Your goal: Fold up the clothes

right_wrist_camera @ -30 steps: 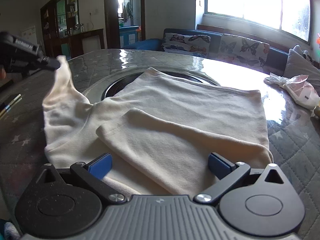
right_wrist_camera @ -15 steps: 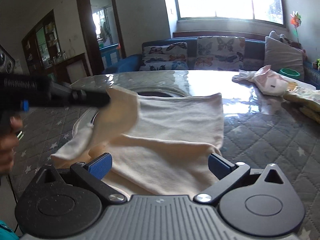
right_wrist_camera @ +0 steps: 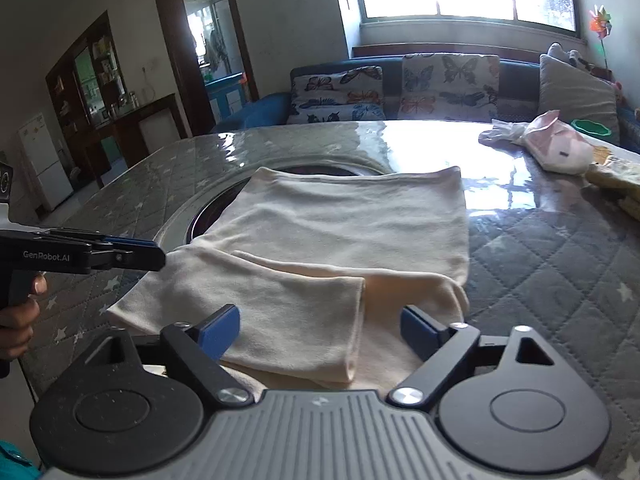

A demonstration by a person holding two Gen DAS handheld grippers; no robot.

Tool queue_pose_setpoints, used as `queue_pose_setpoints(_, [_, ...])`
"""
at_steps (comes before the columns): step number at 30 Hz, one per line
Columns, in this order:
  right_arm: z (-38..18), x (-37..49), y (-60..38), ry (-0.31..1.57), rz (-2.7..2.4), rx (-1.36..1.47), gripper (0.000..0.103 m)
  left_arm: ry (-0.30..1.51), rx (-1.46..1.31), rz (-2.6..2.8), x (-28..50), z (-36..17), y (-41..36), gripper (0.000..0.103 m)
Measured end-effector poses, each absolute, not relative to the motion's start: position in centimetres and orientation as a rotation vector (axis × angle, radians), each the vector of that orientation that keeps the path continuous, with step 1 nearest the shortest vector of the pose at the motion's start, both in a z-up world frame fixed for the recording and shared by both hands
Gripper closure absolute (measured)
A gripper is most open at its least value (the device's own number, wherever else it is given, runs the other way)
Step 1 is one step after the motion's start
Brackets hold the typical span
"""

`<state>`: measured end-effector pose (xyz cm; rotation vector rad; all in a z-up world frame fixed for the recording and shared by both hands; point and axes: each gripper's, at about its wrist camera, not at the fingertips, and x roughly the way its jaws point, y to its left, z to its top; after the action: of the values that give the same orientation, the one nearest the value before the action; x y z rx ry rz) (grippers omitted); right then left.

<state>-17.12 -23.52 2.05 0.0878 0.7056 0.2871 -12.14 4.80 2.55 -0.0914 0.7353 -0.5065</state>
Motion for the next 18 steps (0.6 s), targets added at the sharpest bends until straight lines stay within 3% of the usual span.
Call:
queue_pose_setpoints(2, [1.8, -16.6, -23.3, 0.713, 0.28, 0.082, 0.029, 0.735, -0.071, -0.48, -12.2, 2.4, 5.1, 0.068])
queue_pose_setpoints(7, [1.3, -15.7, -22.8, 0.731, 0.24, 0.032, 0.036, 0.712, -0.045, -0.48, -12.0, 2.5, 4.7, 0.07])
queue_pose_setpoints(18, [2.2, -16.8, -22.0, 0.694, 0.229, -0.094, 0.035, 0.739, 0.019, -0.399, -10.4, 1.2, 3.7, 0.075])
